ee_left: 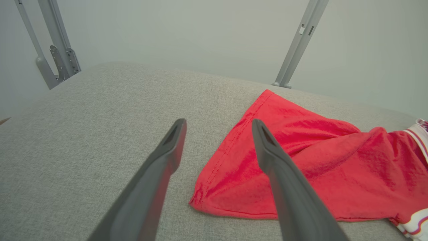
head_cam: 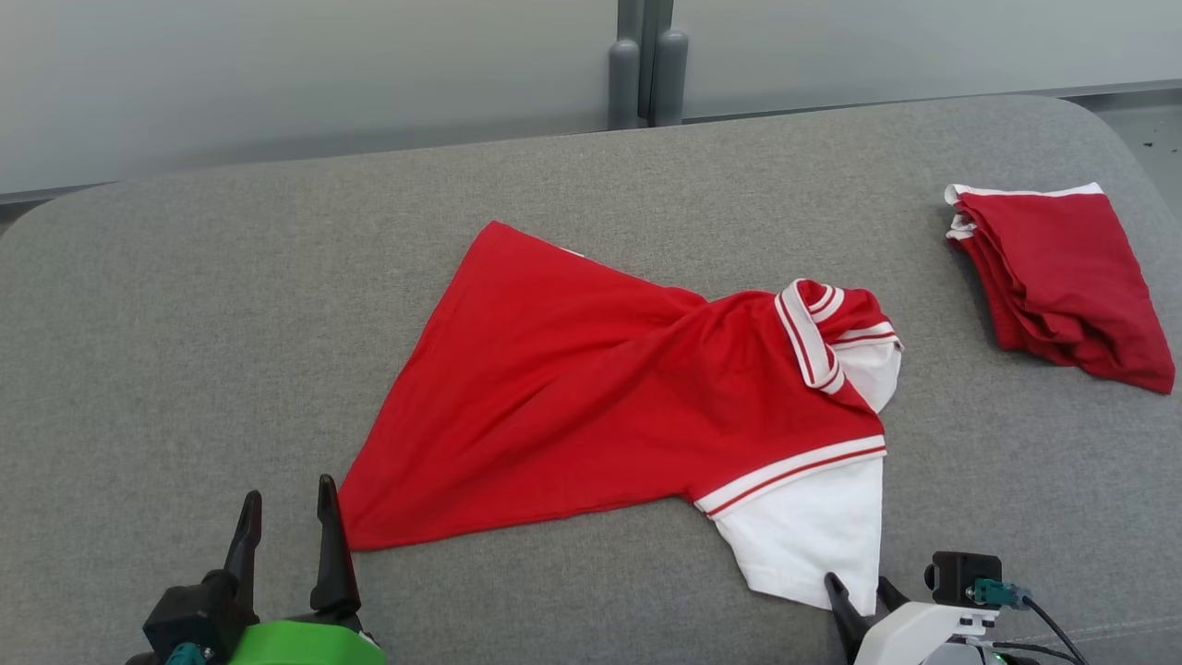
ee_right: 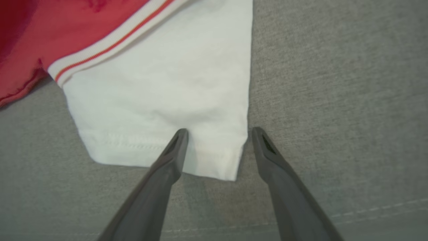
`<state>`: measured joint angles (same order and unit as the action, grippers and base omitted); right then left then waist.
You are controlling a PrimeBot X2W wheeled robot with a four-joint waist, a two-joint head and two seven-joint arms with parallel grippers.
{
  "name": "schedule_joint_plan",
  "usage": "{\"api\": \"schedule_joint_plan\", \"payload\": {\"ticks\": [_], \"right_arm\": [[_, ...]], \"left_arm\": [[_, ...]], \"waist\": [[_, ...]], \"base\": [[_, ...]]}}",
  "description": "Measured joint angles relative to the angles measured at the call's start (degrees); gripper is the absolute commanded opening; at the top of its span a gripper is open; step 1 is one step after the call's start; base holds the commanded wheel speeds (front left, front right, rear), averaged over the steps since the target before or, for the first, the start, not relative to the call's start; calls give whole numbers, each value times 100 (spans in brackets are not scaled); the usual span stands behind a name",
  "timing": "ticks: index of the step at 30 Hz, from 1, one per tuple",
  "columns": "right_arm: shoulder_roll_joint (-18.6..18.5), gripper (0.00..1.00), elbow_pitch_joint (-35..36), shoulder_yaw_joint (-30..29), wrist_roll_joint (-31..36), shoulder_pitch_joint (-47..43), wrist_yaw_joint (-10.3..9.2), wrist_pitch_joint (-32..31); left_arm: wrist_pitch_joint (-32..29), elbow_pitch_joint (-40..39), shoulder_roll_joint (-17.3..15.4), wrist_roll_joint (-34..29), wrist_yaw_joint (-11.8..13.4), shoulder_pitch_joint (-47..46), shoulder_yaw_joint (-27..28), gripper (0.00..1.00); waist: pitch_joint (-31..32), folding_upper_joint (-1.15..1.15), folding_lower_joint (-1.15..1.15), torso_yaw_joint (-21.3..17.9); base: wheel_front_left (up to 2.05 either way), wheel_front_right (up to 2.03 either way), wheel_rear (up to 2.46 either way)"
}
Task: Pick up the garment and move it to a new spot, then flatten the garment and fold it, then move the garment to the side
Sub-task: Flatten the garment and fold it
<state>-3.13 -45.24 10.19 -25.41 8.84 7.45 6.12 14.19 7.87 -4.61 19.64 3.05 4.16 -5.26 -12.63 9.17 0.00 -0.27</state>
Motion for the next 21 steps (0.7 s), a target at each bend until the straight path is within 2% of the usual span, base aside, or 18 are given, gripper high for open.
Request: {"api": "schedule_joint_plan", "payload": {"ticks": [1, 4, 5, 13, 21], "right_arm": [[-8, 48, -80, 35, -33, 38, -1, 29], [-40, 15, -290, 163, -133, 153, -15, 96], [-30, 0, -355, 186, -133, 199, -14, 133], [53, 0, -426, 14, -86, 440, 2, 557], [47, 0, 449, -721, 413, 463, 3, 705]], "left_arm": [[0, 1, -3, 7, 0, 0, 1, 100], [1, 7, -23, 38, 8, -2, 2, 100], [1, 7, -27, 38, 10, -2, 3, 100], [0, 41, -36, 100, 30, 24, -13, 100], [-208, 164, -26, 265, -1, 153, -64, 100]], "waist": [[1, 0, 0, 6], [14, 0, 0, 20], [21, 0, 0, 19], [127, -2, 0, -45], [298, -2, 0, -155]], "base": [[0, 0, 0], [0, 0, 0], [0, 0, 0], [0, 0, 0], [0, 0, 0]]}}
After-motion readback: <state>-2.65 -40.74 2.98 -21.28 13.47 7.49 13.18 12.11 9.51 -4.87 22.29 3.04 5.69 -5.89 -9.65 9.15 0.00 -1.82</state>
